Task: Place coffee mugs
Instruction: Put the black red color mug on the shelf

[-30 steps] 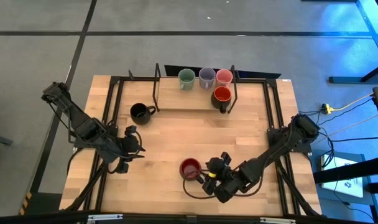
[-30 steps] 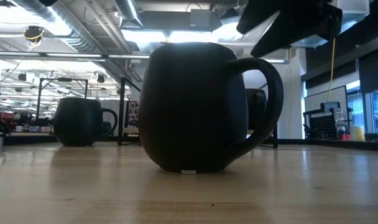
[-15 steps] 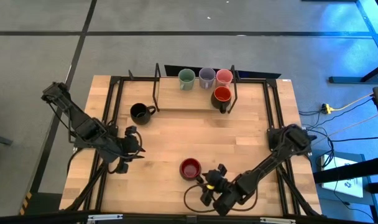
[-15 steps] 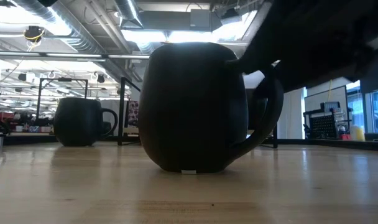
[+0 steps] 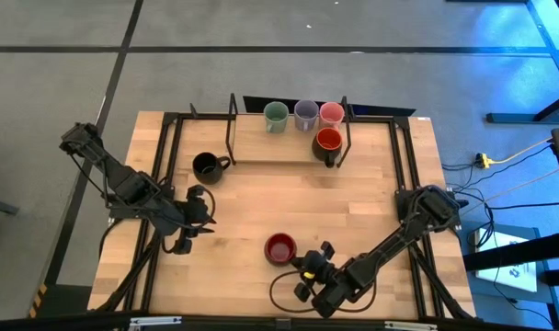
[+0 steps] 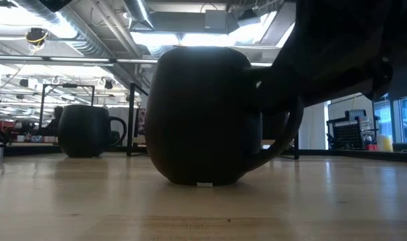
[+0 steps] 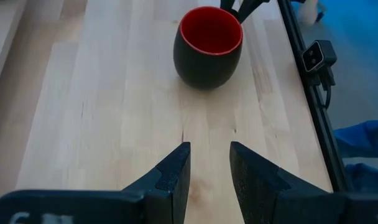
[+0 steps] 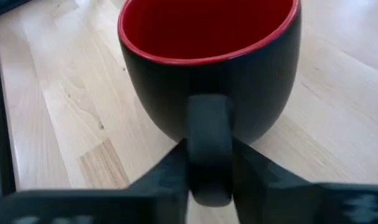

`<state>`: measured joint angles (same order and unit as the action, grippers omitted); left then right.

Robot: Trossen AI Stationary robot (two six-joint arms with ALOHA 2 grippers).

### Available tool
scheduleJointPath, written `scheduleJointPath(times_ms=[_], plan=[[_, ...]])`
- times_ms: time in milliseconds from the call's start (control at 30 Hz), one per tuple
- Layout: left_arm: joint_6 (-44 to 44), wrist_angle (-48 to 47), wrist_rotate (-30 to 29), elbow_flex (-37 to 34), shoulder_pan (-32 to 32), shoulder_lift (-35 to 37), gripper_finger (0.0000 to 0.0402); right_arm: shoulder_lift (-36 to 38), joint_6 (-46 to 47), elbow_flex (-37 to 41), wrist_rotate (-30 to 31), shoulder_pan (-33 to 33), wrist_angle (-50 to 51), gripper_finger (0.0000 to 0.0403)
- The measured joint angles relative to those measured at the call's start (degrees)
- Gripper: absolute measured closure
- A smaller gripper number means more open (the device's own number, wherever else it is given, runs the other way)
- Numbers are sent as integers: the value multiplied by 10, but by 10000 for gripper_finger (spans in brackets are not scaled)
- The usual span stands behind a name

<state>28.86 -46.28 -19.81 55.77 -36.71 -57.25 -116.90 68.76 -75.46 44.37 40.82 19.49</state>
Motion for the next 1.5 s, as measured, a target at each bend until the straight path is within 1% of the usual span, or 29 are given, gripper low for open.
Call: scheduleJointPath(times_ms=[67, 100, 367, 467, 667, 733, 900, 1033, 1133, 1300, 1500], plan=[[0, 0, 0, 0, 0, 0, 295, 0, 3, 0, -2, 0, 1, 353], [0, 0, 0, 0, 0, 0, 295, 0, -2, 0, -2, 0, 4, 357], [0, 0, 0, 0, 0, 0, 295, 0, 10, -4, 0, -6, 7, 357], [6, 0, 0, 0, 0, 0, 295, -1, 24, -26, -1, -13, 49, 357], [11, 0, 0, 0, 0, 0, 295, -1, 74, -69, 27, -36, 153, 357], [15, 0, 0, 0, 0, 0, 295, 1, 96, -73, 43, -44, 176, 357], [26, 0, 0, 0, 0, 0, 295, 27, 135, -73, 54, -70, 213, 357], [26, 5, 5, 0, 0, 0, 295, 53, 167, -74, 61, -105, 272, 357], [26, 13, 6, 0, 0, 0, 295, 75, 173, -74, 60, -141, 301, 357], [26, 26, 6, 0, 0, 0, 295, 91, 144, -74, 58, -205, 298, 357], [25, 31, 6, 0, 0, 0, 295, 94, 95, -74, 21, -283, 281, 357]])
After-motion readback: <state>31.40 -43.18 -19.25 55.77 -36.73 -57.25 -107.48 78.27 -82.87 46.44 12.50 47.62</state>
